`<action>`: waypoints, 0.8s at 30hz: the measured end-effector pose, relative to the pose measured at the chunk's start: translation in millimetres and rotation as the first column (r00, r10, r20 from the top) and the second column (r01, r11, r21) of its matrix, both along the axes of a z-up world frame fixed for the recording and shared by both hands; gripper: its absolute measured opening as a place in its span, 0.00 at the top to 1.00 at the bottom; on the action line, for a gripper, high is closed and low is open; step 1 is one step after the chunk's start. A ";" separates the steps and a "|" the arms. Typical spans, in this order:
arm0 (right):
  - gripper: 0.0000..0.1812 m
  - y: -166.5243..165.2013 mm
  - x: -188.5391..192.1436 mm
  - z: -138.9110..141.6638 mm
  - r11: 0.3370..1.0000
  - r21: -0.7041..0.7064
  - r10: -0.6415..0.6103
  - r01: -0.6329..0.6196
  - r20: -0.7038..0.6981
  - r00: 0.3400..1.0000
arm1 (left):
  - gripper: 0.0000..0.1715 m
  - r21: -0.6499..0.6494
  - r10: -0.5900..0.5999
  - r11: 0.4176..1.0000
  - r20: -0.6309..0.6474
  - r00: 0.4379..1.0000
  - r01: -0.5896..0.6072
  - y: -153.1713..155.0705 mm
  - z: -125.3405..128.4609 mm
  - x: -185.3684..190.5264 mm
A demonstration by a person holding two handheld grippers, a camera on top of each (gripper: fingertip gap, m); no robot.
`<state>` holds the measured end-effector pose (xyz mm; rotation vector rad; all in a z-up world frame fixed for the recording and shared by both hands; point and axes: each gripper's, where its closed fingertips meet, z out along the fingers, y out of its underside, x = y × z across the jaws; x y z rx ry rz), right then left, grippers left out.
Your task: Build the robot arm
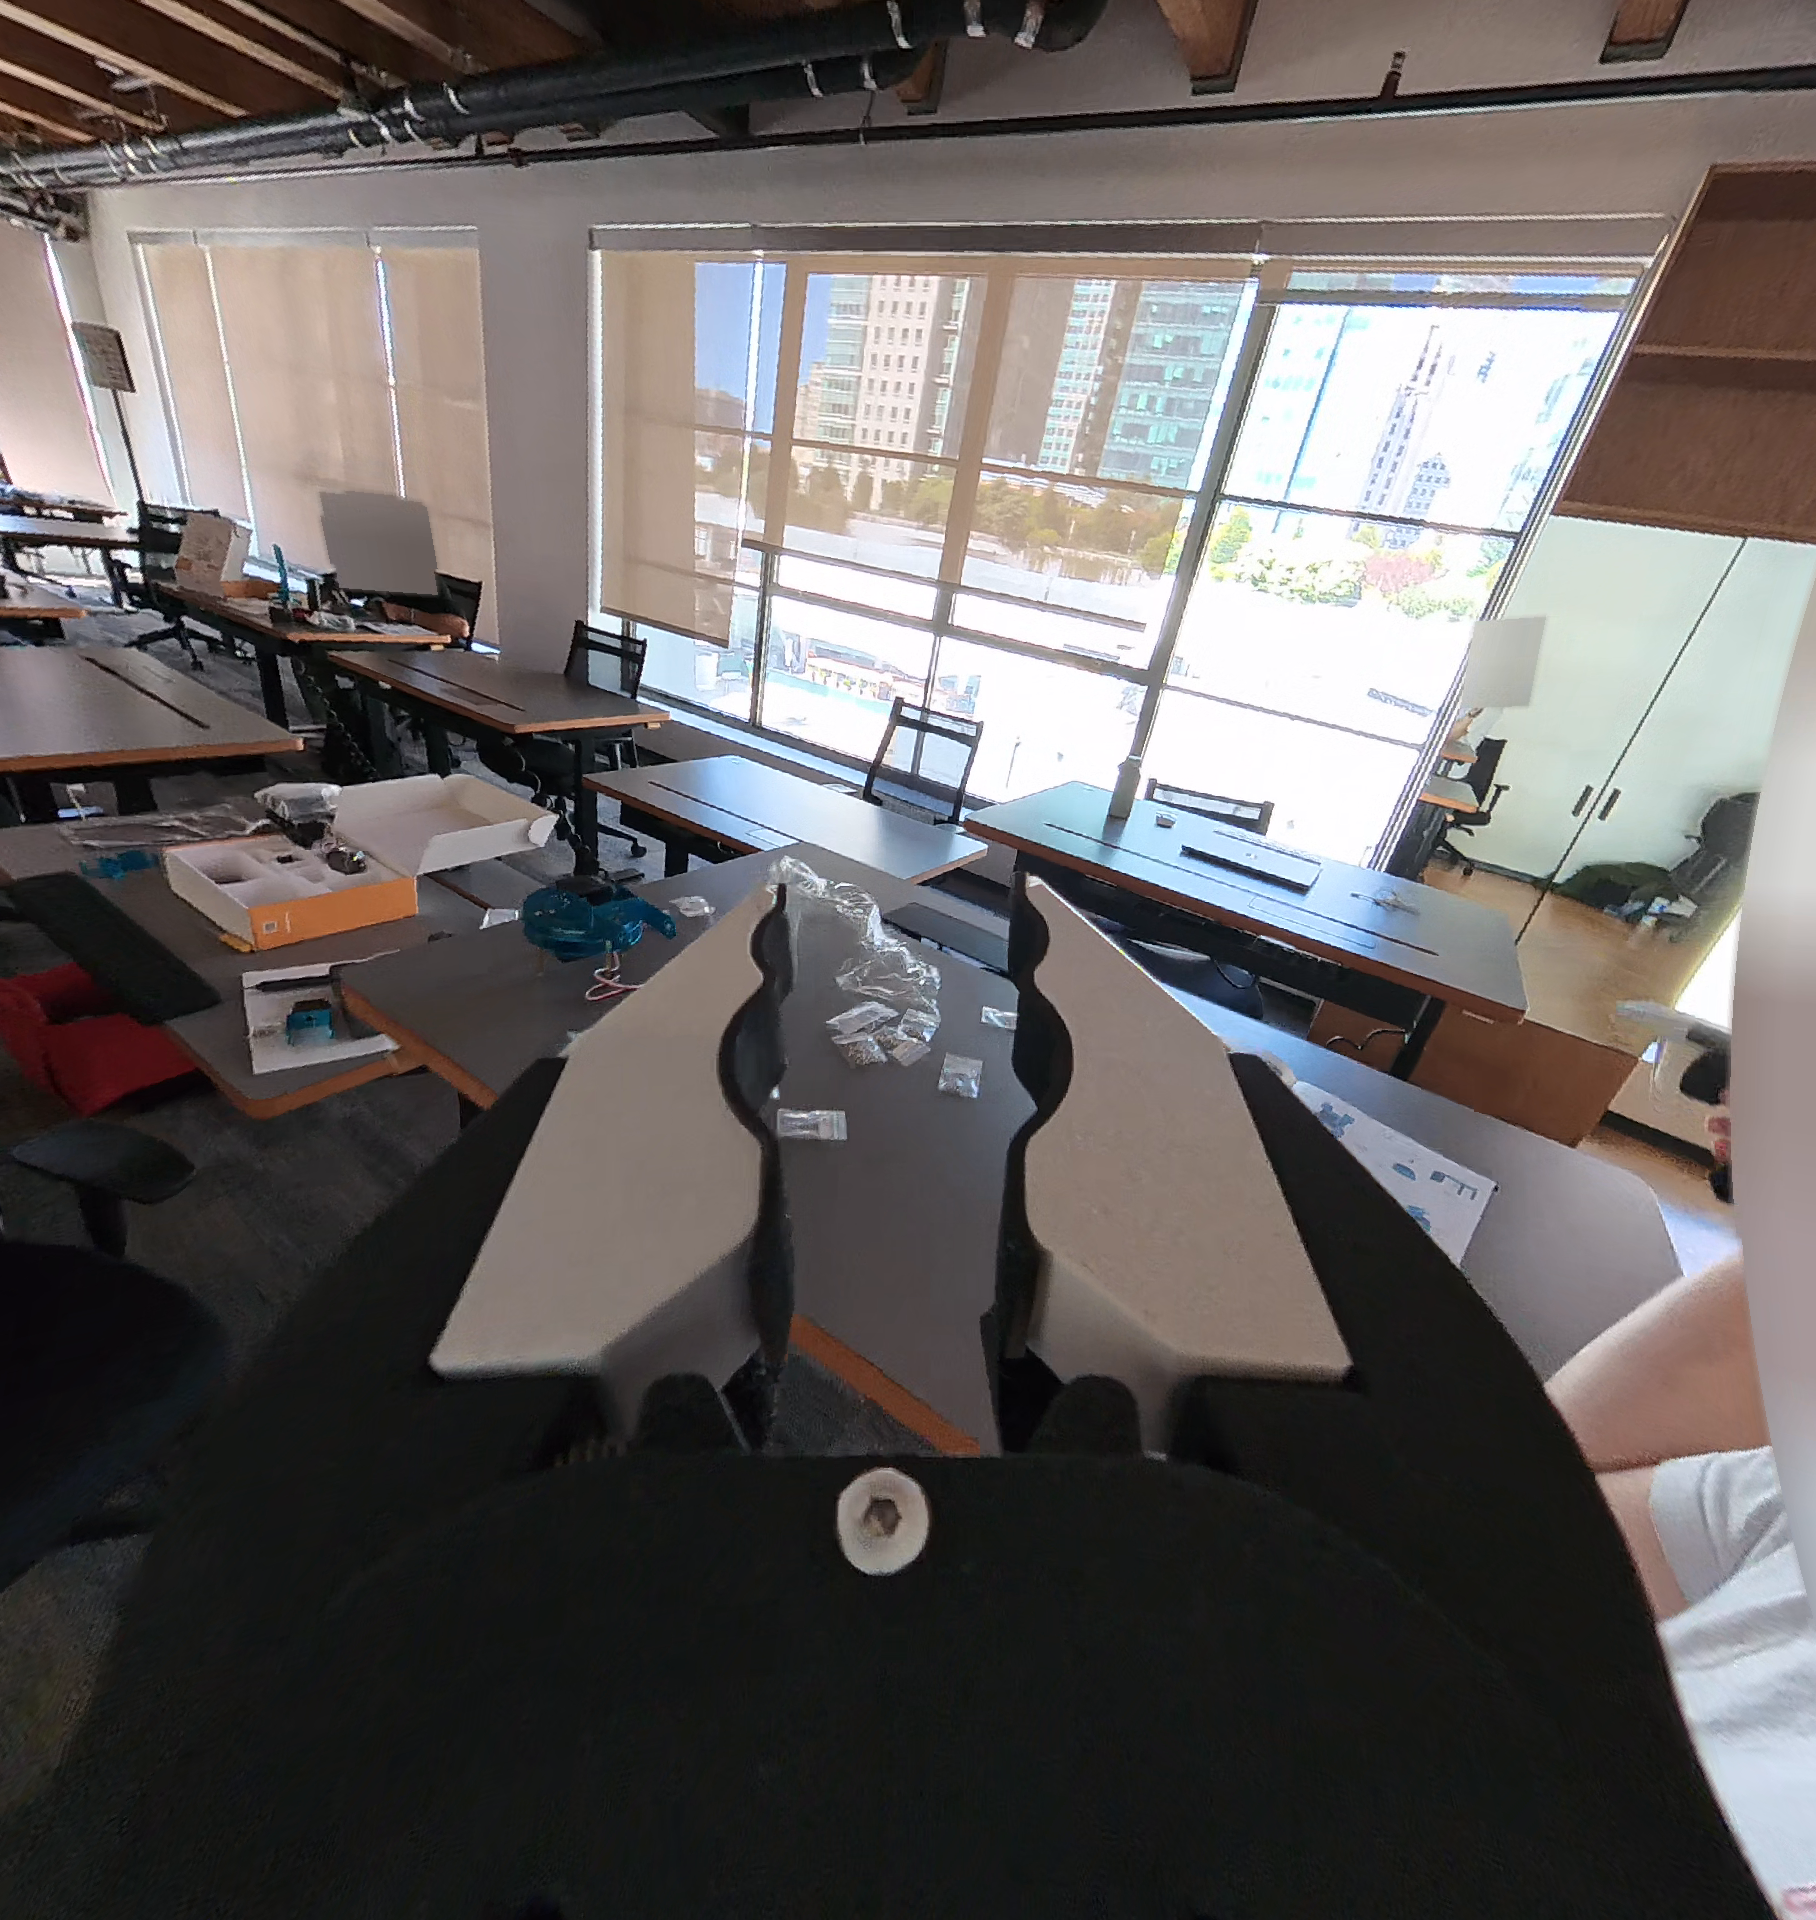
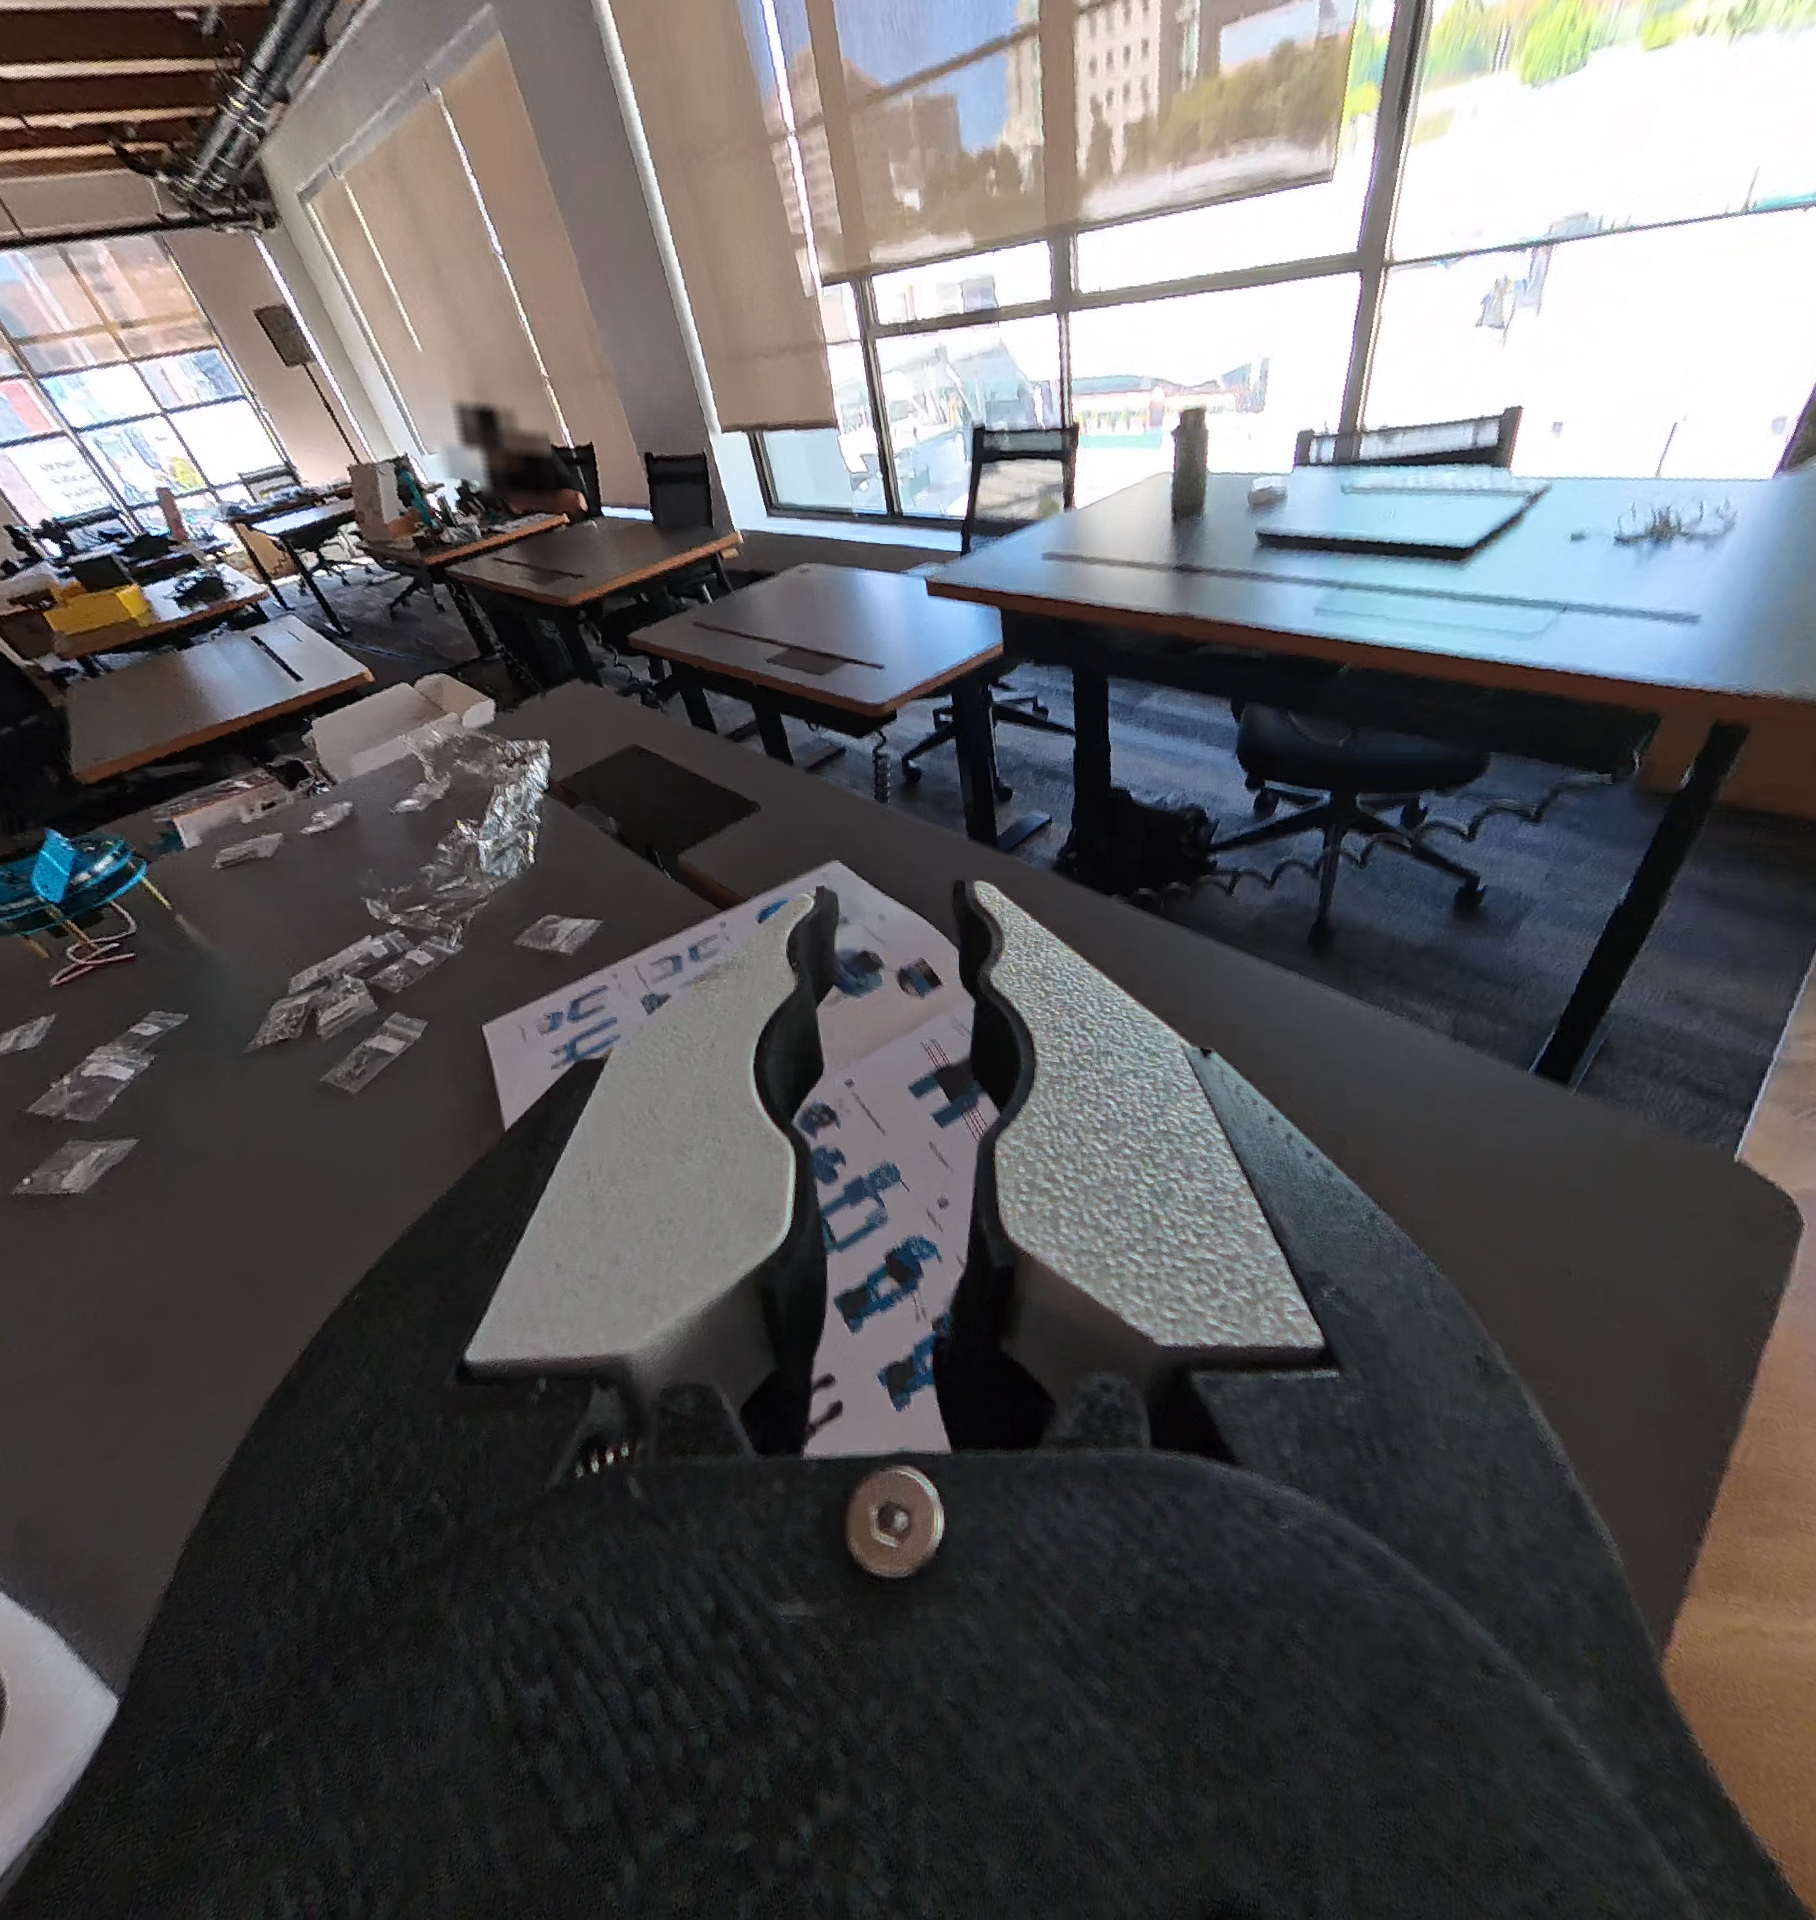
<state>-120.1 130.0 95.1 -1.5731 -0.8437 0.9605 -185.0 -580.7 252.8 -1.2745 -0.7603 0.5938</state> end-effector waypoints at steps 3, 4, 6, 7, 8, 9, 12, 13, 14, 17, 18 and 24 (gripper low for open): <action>0.87 -29.5 -22.2 31.4 0.996 0.076 0.049 -0.046 -0.039 0.998 | 0.75 -0.034 0.048 0.998 -0.009 0.999 -0.048 -30.7 -6.0 -1.1; 0.87 -43.4 -32.3 43.4 0.992 0.110 0.072 -0.066 -0.050 0.996 | 0.75 -0.041 0.077 0.996 -0.018 0.997 -0.077 -44.8 -8.9 -3.1; 0.87 -82.0 -55.2 68.9 0.969 0.215 0.136 -0.120 -0.063 0.989 | 0.75 -0.046 0.136 0.990 -0.026 0.990 -0.137 -77.8 -18.5 -10.4; 0.87 -106.0 -66.2 83.7 0.949 0.282 0.170 -0.141 -0.081 0.982 | 0.75 -0.042 0.162 0.986 -0.021 0.987 -0.162 -96.2 -25.4 -15.9; 0.87 -133.3 -76.9 98.0 0.925 0.343 0.213 -0.163 -0.112 0.971 | 0.75 -0.037 0.181 0.983 -0.010 0.983 -0.181 -115.2 -33.3 -22.0; 0.85 -163.2 -86.6 110.9 0.900 0.393 0.268 -0.188 -0.160 0.950 | 0.75 -0.035 0.193 0.981 0.001 0.981 -0.193 -134.0 -41.9 -28.4; 0.85 -248.2 -102.7 132.6 0.848 0.475 0.420 -0.234 -0.335 0.843 | 0.76 -0.135 0.246 0.961 0.032 0.969 -0.240 -192.2 -75.7 -52.5; 0.86 -268.1 -107.3 134.3 0.847 0.476 0.437 -0.237 -0.369 0.820 | 0.75 -0.195 0.294 0.940 0.042 0.955 -0.281 -216.1 -89.1 -63.7; 0.86 -282.6 -112.6 135.3 0.857 0.464 0.429 -0.226 -0.398 0.811 | 0.74 -0.249 0.338 0.914 0.037 0.940 -0.319 -240.6 -100.5 -75.7; 0.86 -310.5 -129.7 138.3 0.908 0.403 0.321 -0.118 -0.487 0.812 | 0.75 -0.317 0.371 0.881 0.004 0.929 -0.350 -305.7 -125.2 -116.5; 0.86 -321.2 -134.2 140.9 0.923 0.376 0.285 -0.081 -0.527 0.801 | 0.75 -0.330 0.339 0.888 -0.004 0.941 -0.321 -323.1 -132.4 -132.2; 0.92 -396.4 -154.0 186.8 0.965 0.256 0.189 0.053 -0.823 0.536 | 0.76 -0.392 0.294 0.892 0.120 0.948 -0.227 -424.4 -149.5 -249.4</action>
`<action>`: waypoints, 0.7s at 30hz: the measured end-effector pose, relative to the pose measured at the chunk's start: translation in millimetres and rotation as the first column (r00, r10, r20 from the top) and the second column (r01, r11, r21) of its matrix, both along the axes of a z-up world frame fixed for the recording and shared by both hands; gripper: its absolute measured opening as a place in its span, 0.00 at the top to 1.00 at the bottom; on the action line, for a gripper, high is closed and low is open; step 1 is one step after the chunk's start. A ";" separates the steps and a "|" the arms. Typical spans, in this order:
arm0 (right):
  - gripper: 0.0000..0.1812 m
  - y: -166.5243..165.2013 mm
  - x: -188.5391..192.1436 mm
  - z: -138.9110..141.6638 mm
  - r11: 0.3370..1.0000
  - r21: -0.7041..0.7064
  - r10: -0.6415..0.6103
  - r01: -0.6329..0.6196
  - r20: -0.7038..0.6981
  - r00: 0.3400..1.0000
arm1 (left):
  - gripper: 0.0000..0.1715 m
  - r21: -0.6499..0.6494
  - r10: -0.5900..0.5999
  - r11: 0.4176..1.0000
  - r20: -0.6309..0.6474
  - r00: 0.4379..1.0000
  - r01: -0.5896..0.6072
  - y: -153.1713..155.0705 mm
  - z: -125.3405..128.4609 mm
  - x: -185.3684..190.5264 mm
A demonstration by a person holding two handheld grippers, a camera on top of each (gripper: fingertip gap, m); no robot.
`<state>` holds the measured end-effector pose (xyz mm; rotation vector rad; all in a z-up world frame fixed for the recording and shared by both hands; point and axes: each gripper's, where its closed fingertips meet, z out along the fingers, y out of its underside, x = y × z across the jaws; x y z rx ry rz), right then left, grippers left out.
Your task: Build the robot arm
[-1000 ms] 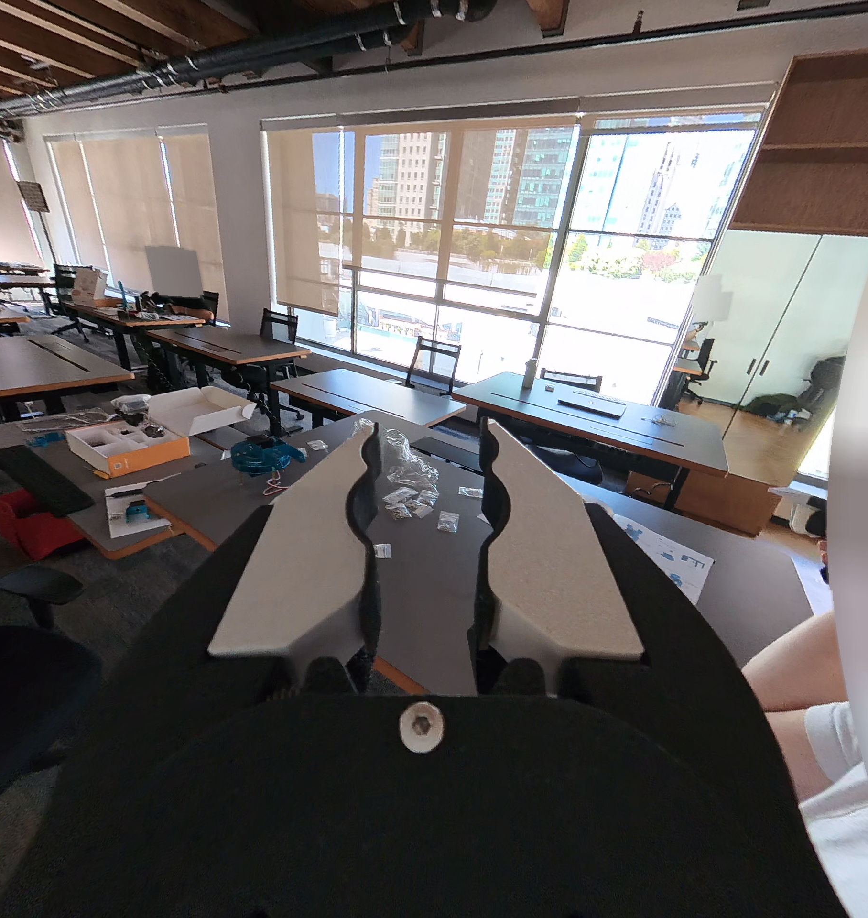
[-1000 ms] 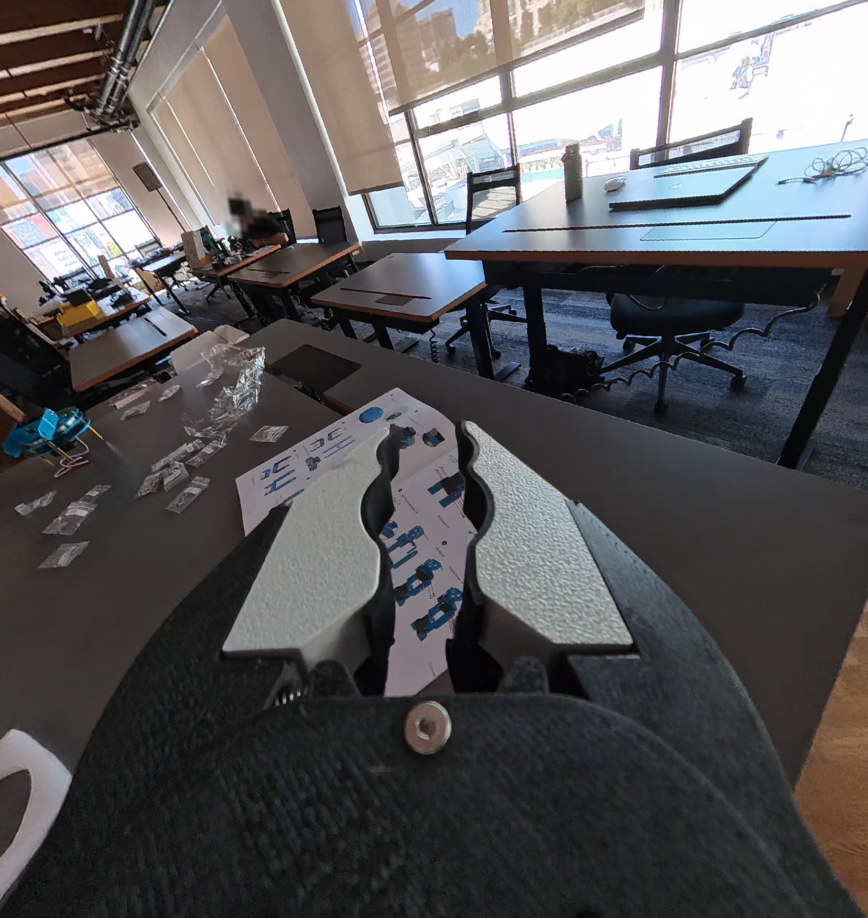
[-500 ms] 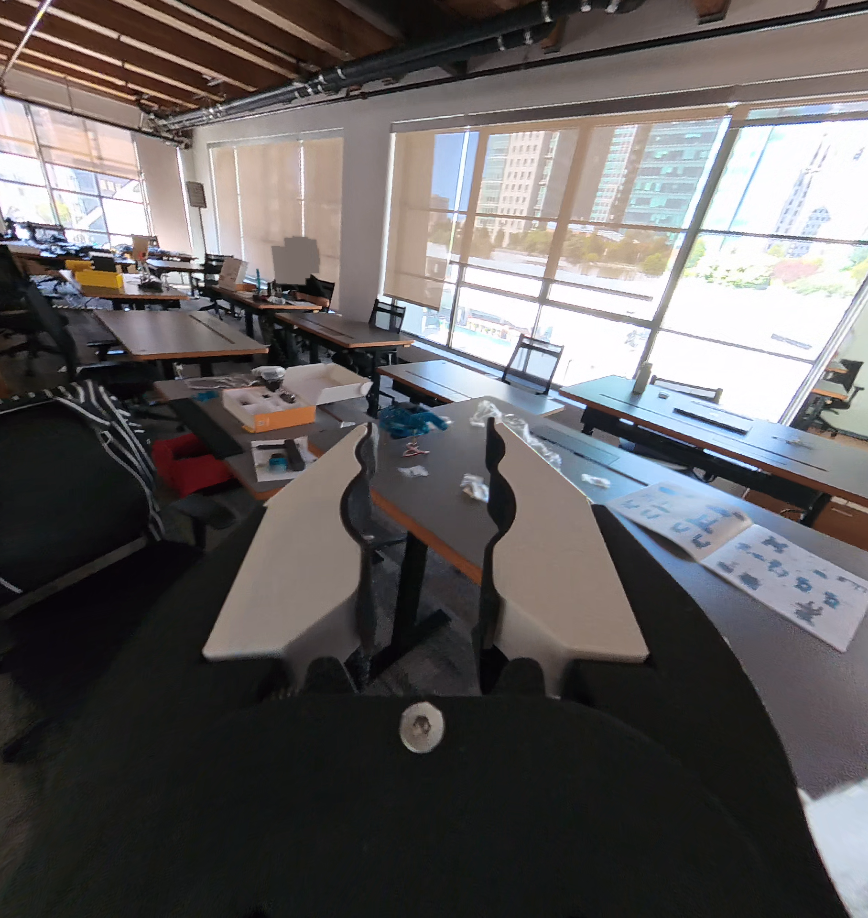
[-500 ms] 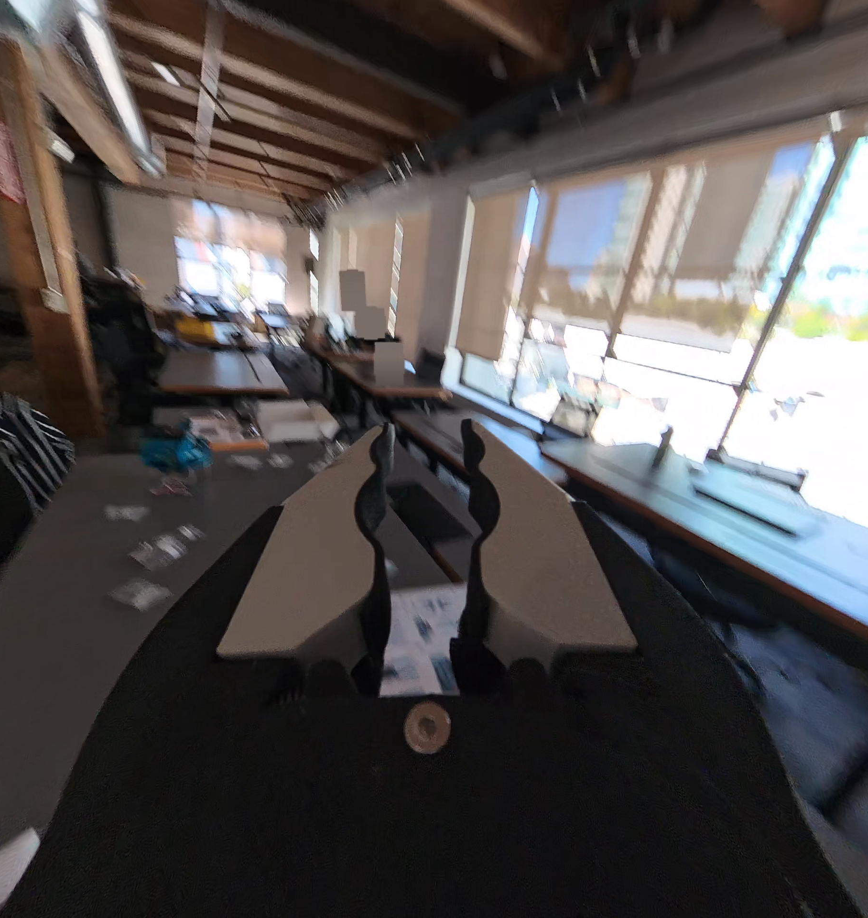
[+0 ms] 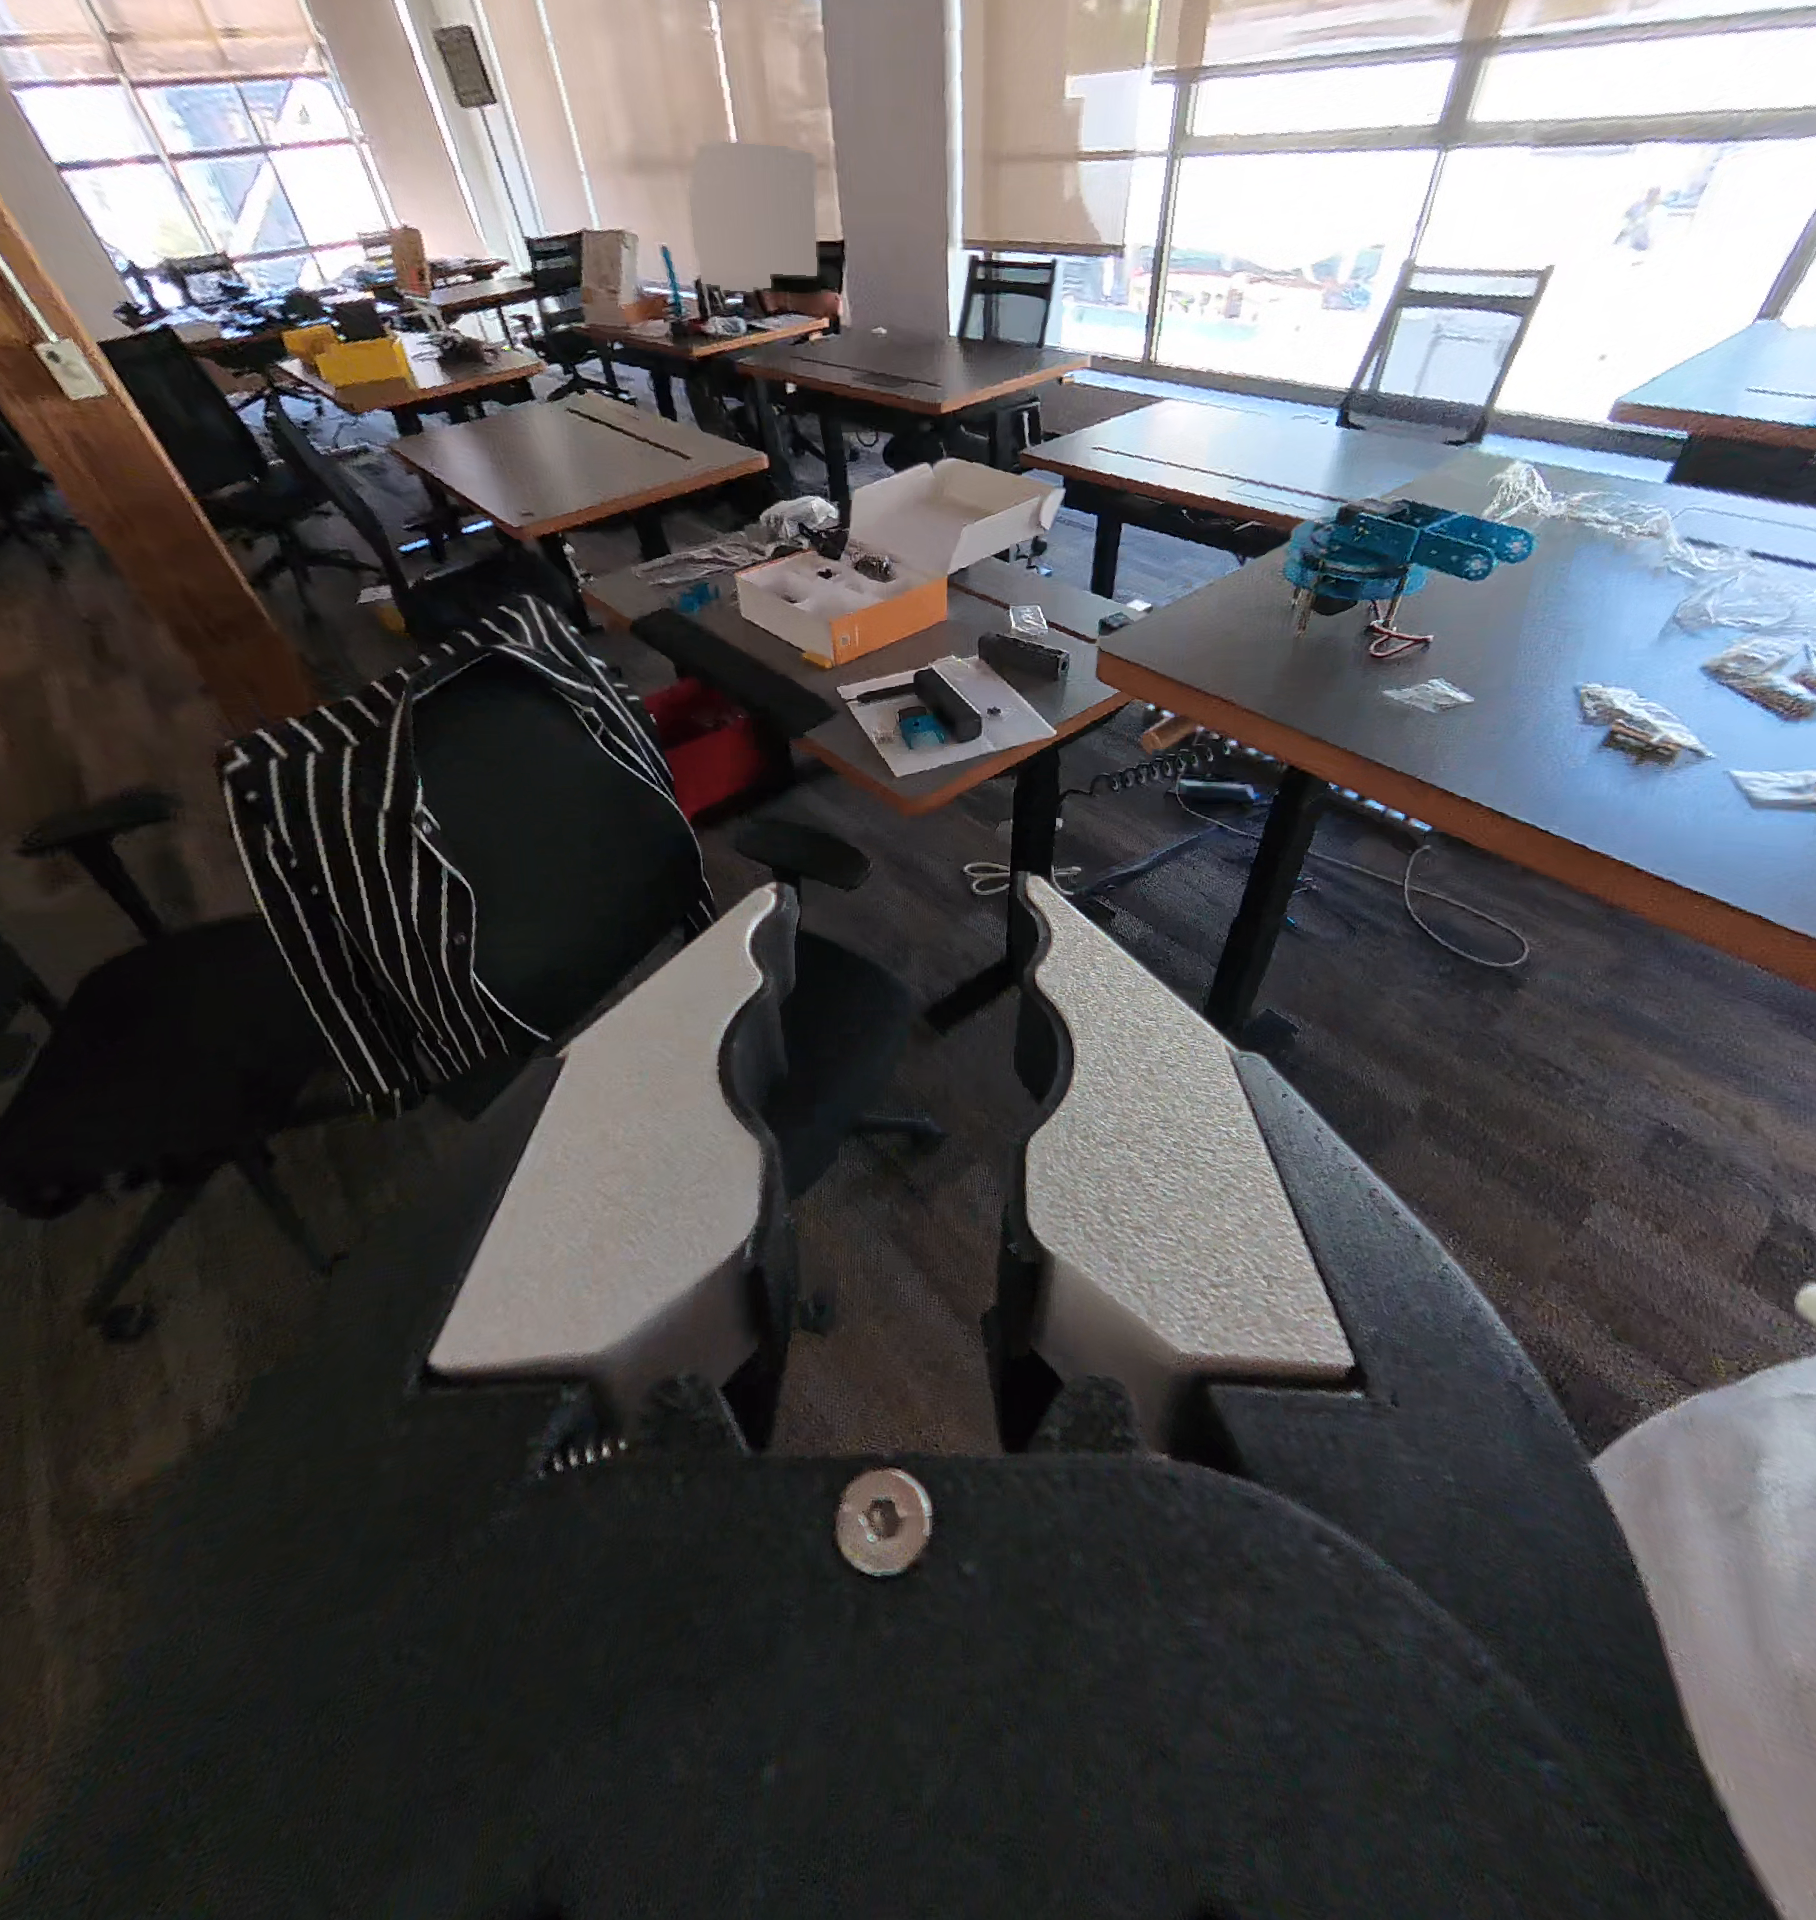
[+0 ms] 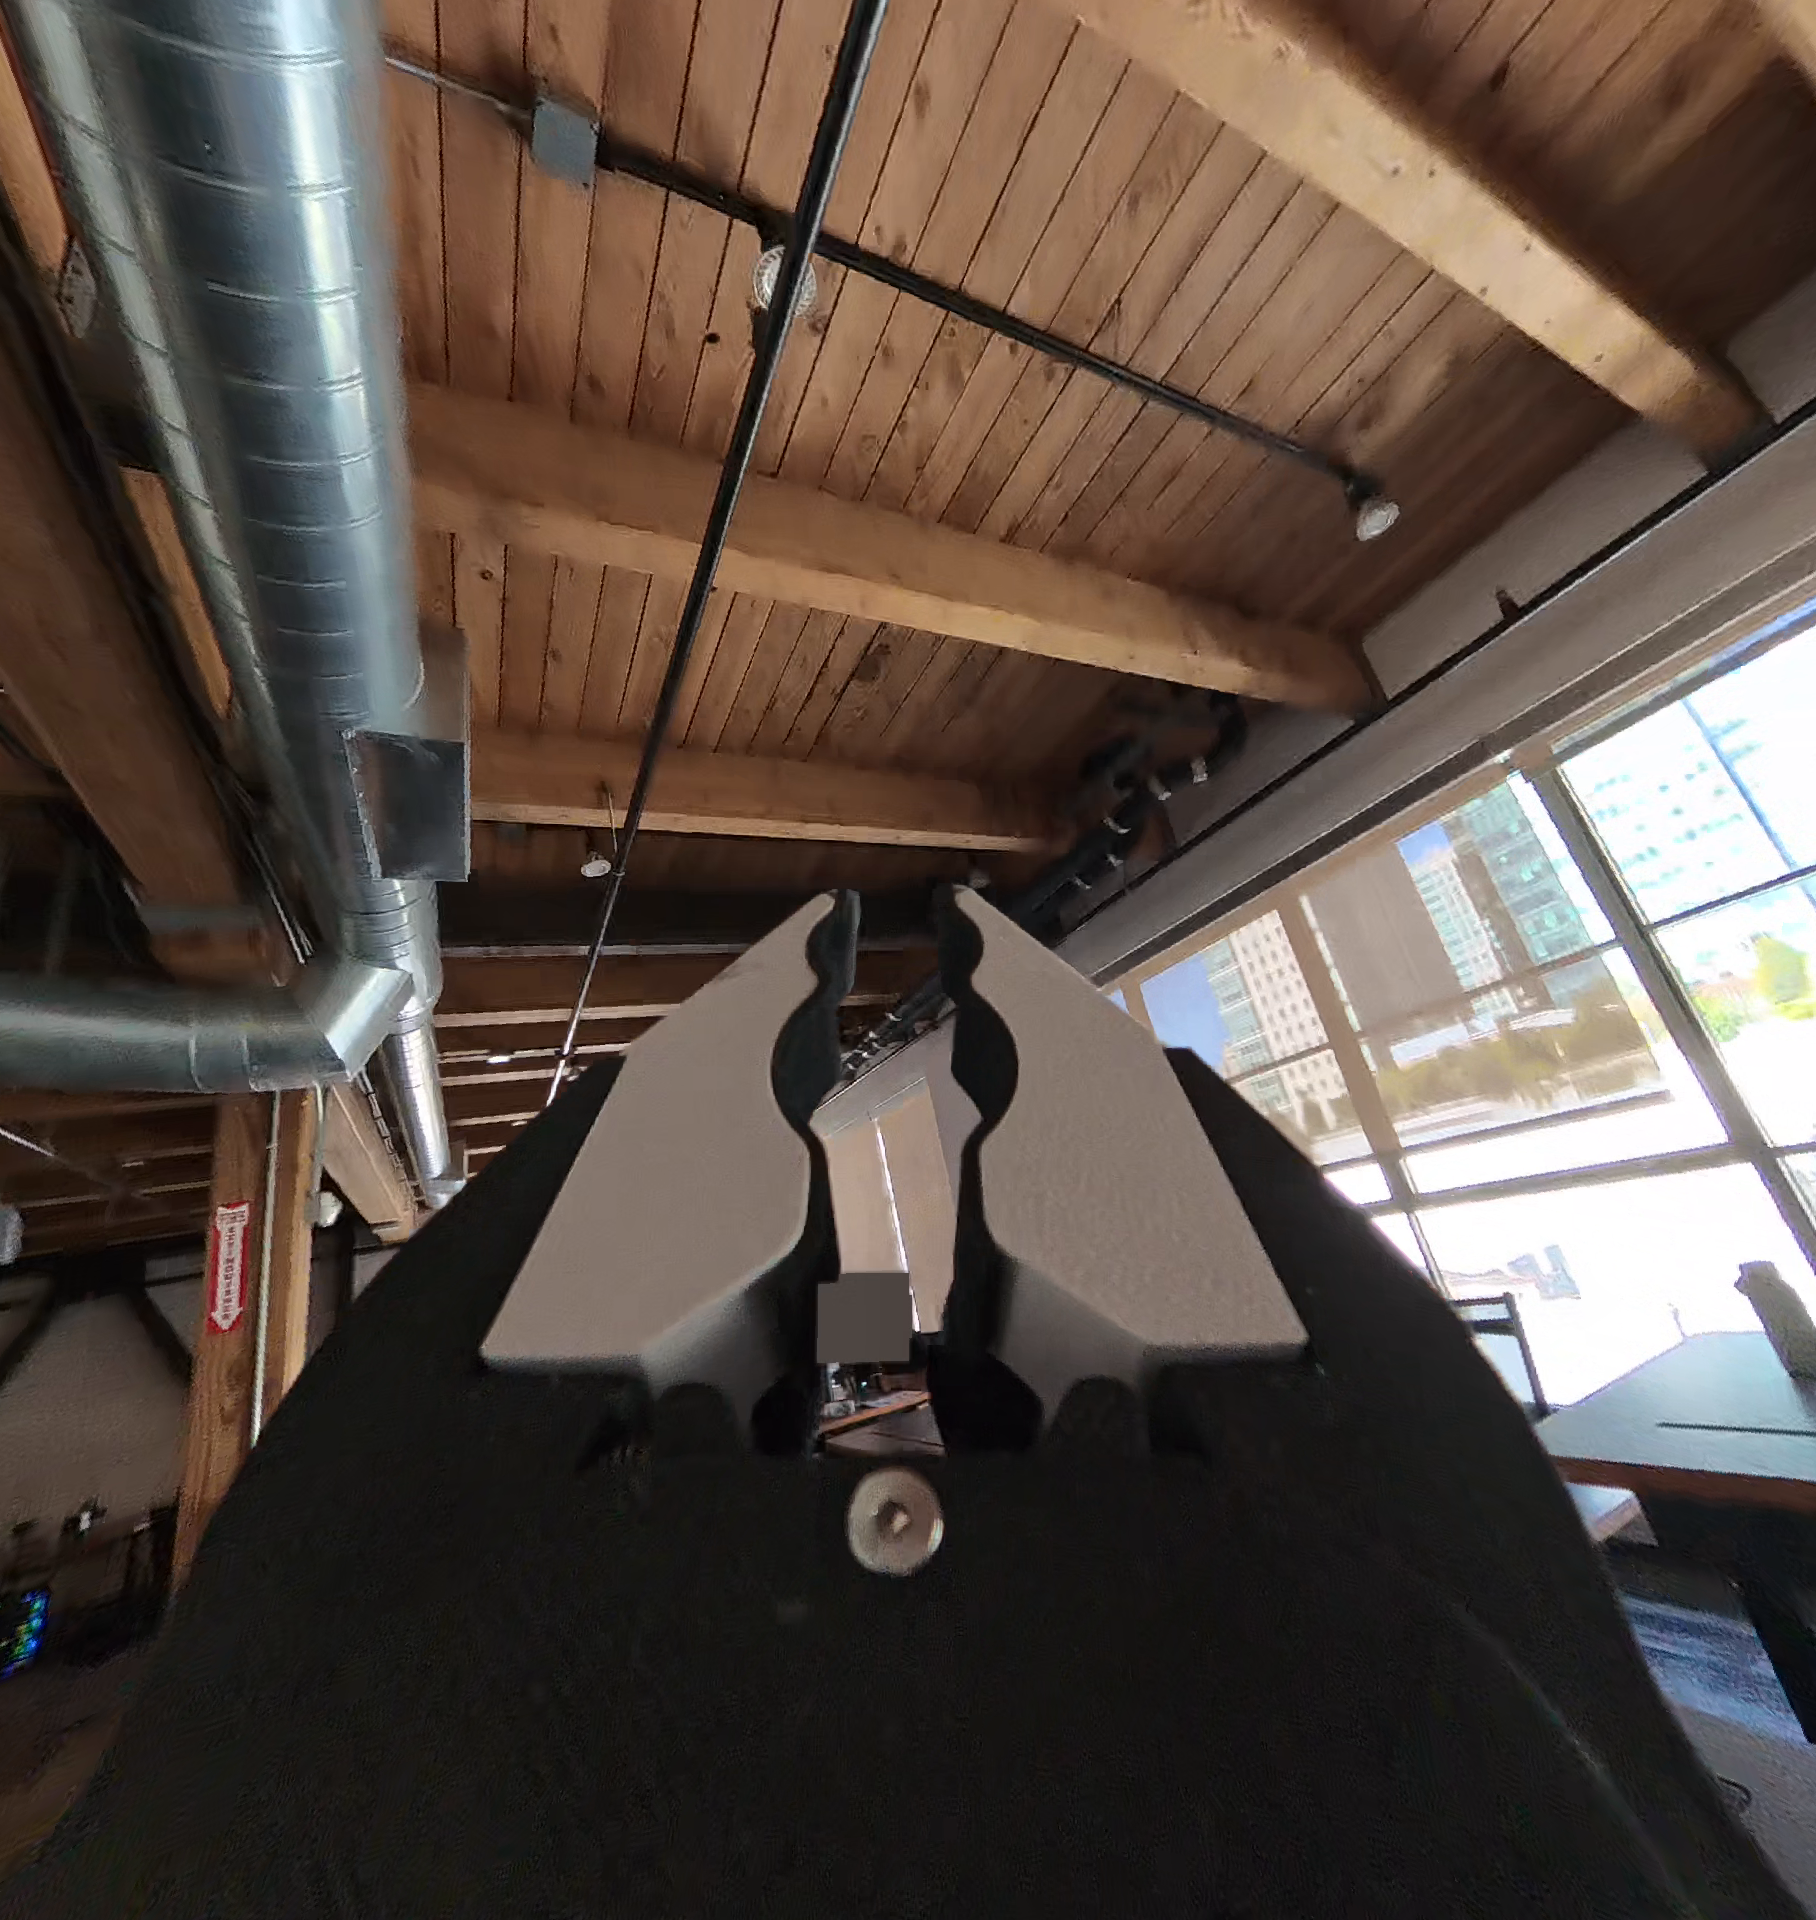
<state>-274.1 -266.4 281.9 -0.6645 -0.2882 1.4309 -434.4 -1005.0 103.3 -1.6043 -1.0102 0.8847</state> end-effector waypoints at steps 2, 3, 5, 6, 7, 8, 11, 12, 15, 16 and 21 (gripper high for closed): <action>0.92 -17.1 -20.7 4.0 1.000 0.001 -0.031 0.031 0.042 0.999 | 0.77 -0.010 -0.039 0.999 0.002 0.999 0.039 -9.6 2.5 -36.9; 0.92 -24.0 -30.0 3.9 0.999 0.006 -0.045 0.045 0.072 0.996 | 0.77 -0.006 -0.060 0.998 0.005 0.998 0.060 -11.0 2.0 -55.3; 0.92 -30.4 -43.5 0.8 0.996 0.011 -0.084 0.083 0.122 0.989 | 0.77 0.023 -0.101 0.995 0.015 0.995 0.100 -7.8 -3.0 -92.7; 0.92 -30.1 -47.5 -1.1 0.995 0.007 -0.100 0.100 0.137 0.986 | 0.77 0.050 -0.116 0.992 0.022 0.993 0.115 -3.6 -7.3 -111.8; 0.92 -28.0 -49.8 -2.5 0.994 0.002 -0.111 0.112 0.143 0.983 | 0.77 0.081 -0.130 0.989 0.036 0.991 0.127 2.3 -12.7 -130.9; 0.92 -24.8 -50.6 -3.6 0.992 -0.002 -0.122 0.123 0.146 0.982 | 0.77 0.113 -0.147 0.984 0.049 0.988 0.141 10.6 -18.3 -149.4; 0.92 -7.2 -46.1 -8.1 0.983 -0.013 -0.181 0.186 0.153 0.971 | 0.77 0.180 -0.225 0.961 0.072 0.972 0.209 46.9 -30.5 -199.0; 0.92 -0.4 -42.8 -9.7 0.978 -0.017 -0.204 0.209 0.147 0.968 | 0.77 0.188 -0.247 0.955 0.070 0.967 0.230 59.2 -32.7 -214.6; 0.93 22.0 -30.8 -9.2 0.954 -0.032 -0.295 0.299 0.085 0.952 | 0.77 0.202 -0.265 0.947 0.056 0.963 0.249 89.4 -33.1 -266.8; 0.93 27.6 -31.2 -7.7 0.950 -0.038 -0.308 0.311 0.066 0.949 | 0.77 0.218 -0.271 0.942 0.055 0.961 0.254 99.7 -31.7 -284.5; 0.93 35.8 -56.3 4.1 0.910 0.050 -0.415 0.412 0.123 0.901 | 0.77 0.265 -0.334 0.914 0.063 0.941 0.307 156.7 -37.6 -368.2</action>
